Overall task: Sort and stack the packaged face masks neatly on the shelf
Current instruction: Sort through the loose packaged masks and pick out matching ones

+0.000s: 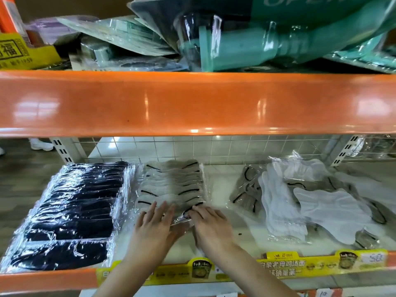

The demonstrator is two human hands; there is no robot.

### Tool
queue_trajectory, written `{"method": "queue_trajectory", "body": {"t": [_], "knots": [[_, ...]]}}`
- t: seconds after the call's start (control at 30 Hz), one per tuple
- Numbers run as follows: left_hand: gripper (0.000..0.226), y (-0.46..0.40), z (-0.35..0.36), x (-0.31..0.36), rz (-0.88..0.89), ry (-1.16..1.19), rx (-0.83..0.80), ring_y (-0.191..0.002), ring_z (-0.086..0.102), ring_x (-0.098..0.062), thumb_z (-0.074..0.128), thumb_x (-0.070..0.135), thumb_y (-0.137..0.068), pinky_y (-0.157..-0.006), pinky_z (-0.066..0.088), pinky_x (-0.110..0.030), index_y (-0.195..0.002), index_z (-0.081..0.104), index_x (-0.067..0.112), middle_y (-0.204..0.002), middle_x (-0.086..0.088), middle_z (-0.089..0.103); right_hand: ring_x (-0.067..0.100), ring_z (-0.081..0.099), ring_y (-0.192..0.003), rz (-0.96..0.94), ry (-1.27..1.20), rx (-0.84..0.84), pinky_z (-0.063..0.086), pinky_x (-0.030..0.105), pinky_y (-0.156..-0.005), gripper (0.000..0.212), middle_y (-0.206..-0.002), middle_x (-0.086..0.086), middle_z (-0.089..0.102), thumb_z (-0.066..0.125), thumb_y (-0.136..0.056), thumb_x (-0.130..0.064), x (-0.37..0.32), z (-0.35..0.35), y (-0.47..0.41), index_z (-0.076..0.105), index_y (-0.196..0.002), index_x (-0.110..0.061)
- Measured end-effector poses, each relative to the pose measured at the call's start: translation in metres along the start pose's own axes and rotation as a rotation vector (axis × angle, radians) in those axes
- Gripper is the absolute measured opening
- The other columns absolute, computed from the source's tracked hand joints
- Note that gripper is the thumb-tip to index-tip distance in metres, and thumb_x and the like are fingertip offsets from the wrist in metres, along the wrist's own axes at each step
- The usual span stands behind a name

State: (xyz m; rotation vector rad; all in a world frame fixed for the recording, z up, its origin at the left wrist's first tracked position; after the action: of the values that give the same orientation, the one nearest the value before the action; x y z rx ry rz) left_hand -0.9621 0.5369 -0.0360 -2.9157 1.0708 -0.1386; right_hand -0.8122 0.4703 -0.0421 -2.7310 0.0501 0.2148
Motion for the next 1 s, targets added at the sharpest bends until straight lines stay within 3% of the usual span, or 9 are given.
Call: {"method": "queue_trajectory", "body": {"t": [0.1,0.2,0.37,0.53,0.67,0.7,0.77,0.83,1.0], "knots": [[0.066,0.003,0.005,-0.004,0.025,0.012,-0.047,-0.109,0.064,-0.028,0.025,0.069,-0.085,-0.091,0.035,-0.039,-0.120,0.056,0.023,-0.119,-0.005,0.066,0.014,0.068,-0.084,0.026,0.012,0.006,0.053,0.024,-0.064,0.050,-0.093,-0.006,0.069,0.080,-0.043,-0.029,-0.005,0.004,0.000,0.072,-0.092,-0.024],[0.067,0.005,0.010,-0.010,0.014,0.056,-0.024,-0.109,0.064,-0.026,0.011,0.055,-0.098,-0.088,0.032,-0.038,-0.117,0.065,0.021,-0.121,-0.007,0.065,0.015,0.065,-0.095,0.025,0.040,0.006,0.053,0.028,-0.069,0.035,-0.103,-0.004,0.067,0.053,-0.076,-0.044,-0.009,0.005,0.000,0.070,-0.100,-0.024],[0.052,0.003,0.013,-0.018,0.042,0.071,-0.016,-0.123,0.049,-0.019,0.039,0.027,-0.077,-0.094,0.029,-0.040,-0.123,0.062,0.017,-0.130,-0.003,0.060,0.014,0.063,-0.104,0.000,-0.005,0.026,0.054,0.026,-0.076,0.042,-0.111,-0.003,0.068,0.038,-0.091,-0.049,-0.009,0.001,0.004,0.071,-0.103,-0.027],[0.058,-0.004,0.015,-0.022,0.014,-0.001,-0.070,-0.122,0.053,-0.016,0.035,0.039,-0.079,-0.092,0.048,-0.043,-0.120,0.067,0.013,-0.130,0.001,0.059,0.015,0.061,-0.106,-0.033,-0.053,0.037,0.054,0.027,-0.079,0.035,-0.115,-0.003,0.065,0.043,-0.091,-0.040,-0.007,0.005,0.005,0.070,-0.103,-0.023],[0.108,-0.010,0.008,-0.015,-0.023,0.018,-0.087,-0.143,0.022,-0.014,0.011,0.078,-0.064,-0.113,0.023,-0.044,-0.147,0.032,0.013,-0.155,0.003,0.023,0.015,0.060,-0.106,-0.036,-0.081,0.038,0.053,0.026,-0.079,0.034,-0.114,-0.003,0.065,0.043,-0.090,-0.039,-0.007,0.006,0.006,0.070,-0.103,-0.023],[0.111,-0.011,0.006,-0.010,-0.016,-0.021,-0.108,-0.140,0.031,-0.017,0.014,0.081,-0.064,-0.110,0.030,-0.047,-0.143,0.040,0.007,-0.152,-0.003,0.031,0.015,0.060,-0.106,-0.035,-0.086,0.040,0.053,0.026,-0.079,0.033,-0.114,-0.003,0.065,0.043,-0.089,-0.039,-0.007,0.006,0.006,0.070,-0.103,-0.023],[0.090,-0.015,0.006,-0.001,0.014,-0.058,-0.076,-0.114,0.061,-0.028,0.030,0.069,-0.073,-0.086,0.051,-0.053,-0.117,0.065,-0.001,-0.125,-0.016,0.061,0.015,0.060,-0.103,-0.026,-0.098,0.052,0.053,0.025,-0.077,0.032,-0.113,-0.003,0.064,0.045,-0.086,-0.036,-0.006,0.006,0.004,0.069,-0.102,-0.024],[0.067,-0.021,-0.002,0.015,0.013,0.008,-0.046,-0.100,0.067,-0.035,0.040,0.049,-0.074,-0.075,0.053,-0.057,-0.106,0.068,-0.003,-0.110,-0.019,0.068,0.016,0.061,-0.097,0.004,-0.117,0.080,0.053,0.025,-0.072,0.030,-0.110,-0.002,0.063,0.046,-0.079,-0.033,-0.001,0.001,0.001,0.067,-0.098,-0.022],[0.065,-0.048,-0.014,0.070,0.081,0.255,0.050,-0.118,0.057,-0.030,0.032,0.043,-0.082,-0.096,0.045,-0.042,-0.127,0.057,0.004,-0.132,-0.013,0.056,0.018,0.063,-0.090,0.196,-0.140,0.185,0.052,0.027,-0.069,0.026,-0.102,-0.002,0.064,0.047,-0.074,-0.031,0.035,-0.020,0.001,0.064,-0.091,-0.020]]}}
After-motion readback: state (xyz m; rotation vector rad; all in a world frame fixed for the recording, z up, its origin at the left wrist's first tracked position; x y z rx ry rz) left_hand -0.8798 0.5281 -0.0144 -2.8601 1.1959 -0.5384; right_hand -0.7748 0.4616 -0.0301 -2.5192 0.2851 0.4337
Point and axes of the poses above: each hand's wrist, its own y-axis away from the middle knuckle, its own z-axis out of the palm, x = y × z, the point moved 2 cm from there along -y, towards the middle knuckle
